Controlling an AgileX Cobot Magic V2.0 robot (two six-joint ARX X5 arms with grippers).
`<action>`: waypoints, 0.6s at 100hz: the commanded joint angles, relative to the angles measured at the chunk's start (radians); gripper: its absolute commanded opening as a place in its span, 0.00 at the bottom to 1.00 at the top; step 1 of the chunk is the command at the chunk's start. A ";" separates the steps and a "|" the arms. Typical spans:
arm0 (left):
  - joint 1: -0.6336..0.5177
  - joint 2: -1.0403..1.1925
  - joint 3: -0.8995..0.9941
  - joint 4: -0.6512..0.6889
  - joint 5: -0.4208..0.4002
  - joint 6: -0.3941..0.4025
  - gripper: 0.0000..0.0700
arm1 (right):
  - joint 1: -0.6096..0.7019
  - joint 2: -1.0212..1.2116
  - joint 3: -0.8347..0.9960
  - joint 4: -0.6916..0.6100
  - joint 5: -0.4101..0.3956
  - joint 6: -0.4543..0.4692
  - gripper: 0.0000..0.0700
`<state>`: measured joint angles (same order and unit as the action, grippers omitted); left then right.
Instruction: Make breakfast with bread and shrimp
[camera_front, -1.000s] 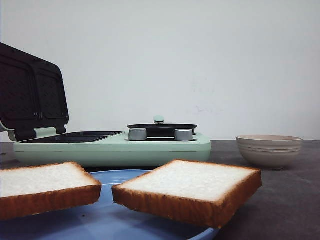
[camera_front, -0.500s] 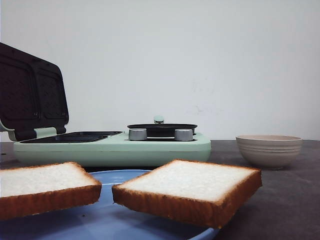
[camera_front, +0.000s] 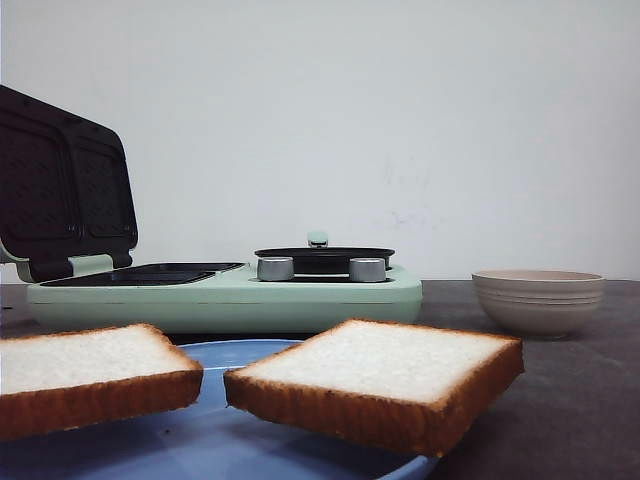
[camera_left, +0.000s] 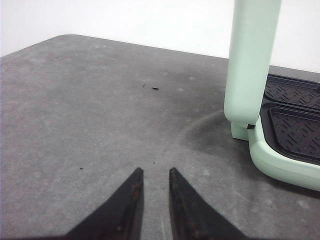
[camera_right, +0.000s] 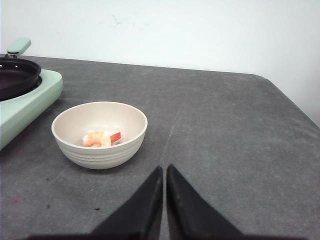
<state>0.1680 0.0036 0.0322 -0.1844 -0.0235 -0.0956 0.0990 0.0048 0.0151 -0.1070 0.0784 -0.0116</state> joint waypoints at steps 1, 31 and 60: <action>0.003 -0.001 -0.018 -0.002 -0.003 -0.003 0.00 | 0.002 -0.001 -0.003 0.010 0.000 -0.007 0.00; 0.003 -0.001 -0.018 -0.002 -0.003 -0.002 0.00 | 0.002 -0.001 -0.003 0.010 0.000 -0.004 0.00; 0.003 0.000 -0.018 -0.002 -0.002 -0.005 0.00 | 0.002 -0.001 -0.003 0.033 -0.034 0.141 0.00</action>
<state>0.1680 0.0036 0.0322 -0.1844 -0.0235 -0.0956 0.0986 0.0048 0.0151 -0.0990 0.0666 0.0296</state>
